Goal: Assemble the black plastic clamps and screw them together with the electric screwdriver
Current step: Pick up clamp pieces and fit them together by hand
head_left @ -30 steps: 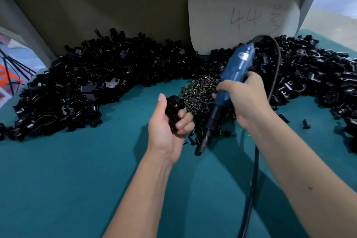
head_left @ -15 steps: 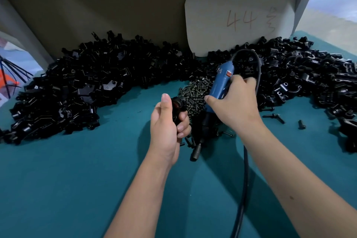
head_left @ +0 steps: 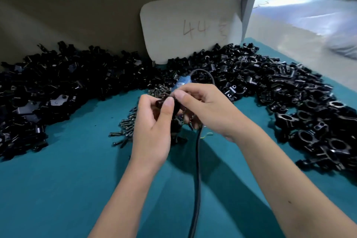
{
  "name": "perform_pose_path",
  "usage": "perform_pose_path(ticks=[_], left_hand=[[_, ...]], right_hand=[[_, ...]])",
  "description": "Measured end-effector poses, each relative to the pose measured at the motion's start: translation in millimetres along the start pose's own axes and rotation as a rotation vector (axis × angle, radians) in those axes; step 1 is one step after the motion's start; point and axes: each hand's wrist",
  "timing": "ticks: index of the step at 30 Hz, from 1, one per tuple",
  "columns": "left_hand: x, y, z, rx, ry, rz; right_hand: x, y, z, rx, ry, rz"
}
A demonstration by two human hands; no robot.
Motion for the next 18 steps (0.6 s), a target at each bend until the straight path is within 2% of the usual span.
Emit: perform_pose_path(ticks=[2,4,7,9,11,15,16,18], left_hand=[[-12,-26,0,0.037,-0.092,0.123],[-18,-59,-1,0.07,-0.095,0.19],[-20,-114,-5,0.262,0.11,0.072],[-19,-145,-13,0.378,0.184,0.062],[-16,-169,-23,0.432,0.118,0.194],[-16,-194,-34,0.506,-0.287,0.694],[-18,-197,-33,0.523,-0.318,0.738],[-24,-201,-31,0.538,-0.257,0.674]], right_hand=[[-3,21,-7,-0.098,-0.016,0.026],[-4,47,-16,-0.19,-0.051,-0.072],[-7,98,-34,-0.286,-0.154,-0.333],[-11,127,-46,-0.27,-0.285,-0.434],[-19,147,-53,-0.238,-0.415,-0.584],[-35,165,-55,-0.308,-0.534,-0.815],[-37,168,-54,-0.338,-0.557,-0.844],[-41,171,-51,-0.422,-0.564,-0.907]])
Point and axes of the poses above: each hand's wrist, its own z-axis towards the middle knuckle, its own y-axis out of the back of the hand, x = y × z, and after that the axes turned 1 degree about -z, right-handed
